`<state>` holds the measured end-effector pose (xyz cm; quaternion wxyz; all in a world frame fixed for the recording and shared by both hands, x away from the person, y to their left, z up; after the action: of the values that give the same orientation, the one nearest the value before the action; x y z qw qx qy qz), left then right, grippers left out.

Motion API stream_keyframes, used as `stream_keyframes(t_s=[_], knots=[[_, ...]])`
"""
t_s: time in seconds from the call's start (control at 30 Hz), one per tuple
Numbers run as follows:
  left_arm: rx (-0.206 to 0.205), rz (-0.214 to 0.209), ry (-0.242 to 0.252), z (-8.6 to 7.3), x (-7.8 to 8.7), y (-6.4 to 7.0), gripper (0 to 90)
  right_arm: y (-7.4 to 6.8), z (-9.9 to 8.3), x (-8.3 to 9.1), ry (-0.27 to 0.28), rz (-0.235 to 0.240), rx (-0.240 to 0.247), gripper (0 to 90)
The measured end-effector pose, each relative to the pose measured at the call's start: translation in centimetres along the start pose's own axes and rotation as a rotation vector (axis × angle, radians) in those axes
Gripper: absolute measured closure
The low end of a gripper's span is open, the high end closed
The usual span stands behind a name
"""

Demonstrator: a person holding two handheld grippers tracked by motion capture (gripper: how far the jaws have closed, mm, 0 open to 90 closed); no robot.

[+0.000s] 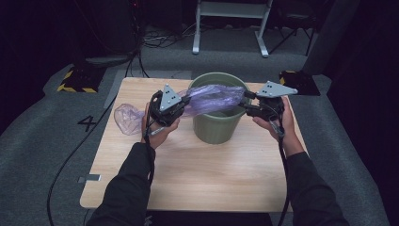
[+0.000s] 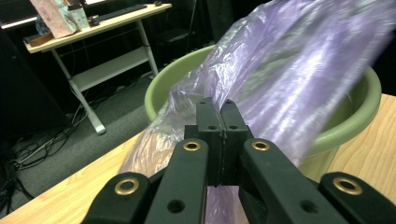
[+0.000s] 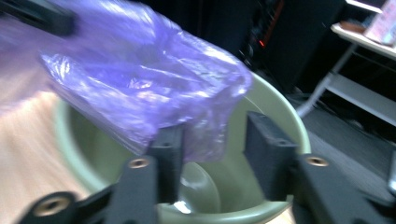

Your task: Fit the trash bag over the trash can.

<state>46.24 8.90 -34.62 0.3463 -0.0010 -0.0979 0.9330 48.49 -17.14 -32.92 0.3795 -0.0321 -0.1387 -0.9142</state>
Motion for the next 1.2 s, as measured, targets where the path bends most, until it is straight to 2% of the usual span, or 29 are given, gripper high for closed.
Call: stream_keyframes(t_s=[0.1, 0.17, 0.27, 0.33, 0.4, 0.47, 0.63, 0.77, 0.87, 0.93, 0.97, 1.03, 1.2], knots=[[0.0, -0.001, 0.001, 0.0, 0.0, 0.1, 89.5, 0.3, -0.7, -1.2, -0.045, -0.006, 0.0, 71.2], [-0.007, 0.002, -0.001, 0.0, 0.1, 0.0, 89.5, 0.6, -1.2, -1.9, -0.072, -0.012, -0.006, 73.9], [-0.001, 0.01, 0.006, 0.0, 0.3, -0.3, 89.5, 0.8, -1.5, -2.5, -0.084, 0.0, -0.022, 74.3], [0.006, 0.014, 0.008, 0.0, 0.3, -0.5, 89.5, 0.9, -1.7, -3.0, -0.103, 0.007, -0.026, 69.0], [0.01, 0.017, 0.012, -0.1, 0.3, -0.5, 89.5, 1.0, -1.9, -3.4, -0.129, 0.001, -0.042, 51.6], [0.008, 0.018, 0.01, -0.1, 0.4, -0.6, 89.5, 1.1, -2.2, -3.5, -0.157, -0.012, -0.036, 41.9], [0.014, 0.03, 0.006, -0.4, 0.4, -0.7, 89.5, 1.1, -2.5, -2.6, -0.153, 0.028, -0.016, 24.3], [0.013, 0.039, 0.002, -0.6, 0.4, -0.9, 89.5, 0.9, -2.1, -1.5, -0.105, 0.096, -0.049, 19.0], [0.006, 0.057, -0.01, -0.7, 0.4, -1.1, 89.5, 0.8, -1.9, -0.9, -0.092, 0.142, -0.062, 16.0], [0.004, 0.058, -0.015, -0.8, 0.3, -1.2, 89.5, 0.8, -1.8, -0.6, -0.093, 0.148, -0.067, 15.6], [0.002, 0.058, -0.017, -0.8, 0.3, -1.2, 89.5, 0.9, -1.8, -0.5, -0.099, 0.134, -0.06, 15.9], [0.013, 0.057, -0.012, -0.8, 0.4, -1.3, 89.5, 0.9, -1.7, -0.2, -0.1, 0.135, -0.056, 15.9], [0.004, 0.06, -0.014, -0.7, 0.4, -1.1, 89.5, 1.5, -1.1, 0.7, -0.041, 0.14, -0.096, 17.9]])
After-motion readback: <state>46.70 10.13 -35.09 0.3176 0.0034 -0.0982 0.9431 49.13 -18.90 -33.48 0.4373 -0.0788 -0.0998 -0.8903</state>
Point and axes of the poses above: each handheld gripper's, and its own axes: x roughly backward along the jaws, z roughly out of its top, y roughly to its right, the point moved 5 cm from there along -x, roughly forward along the jaws, and after that the axes turned 14 degrees about y, right-handed, at the moved point
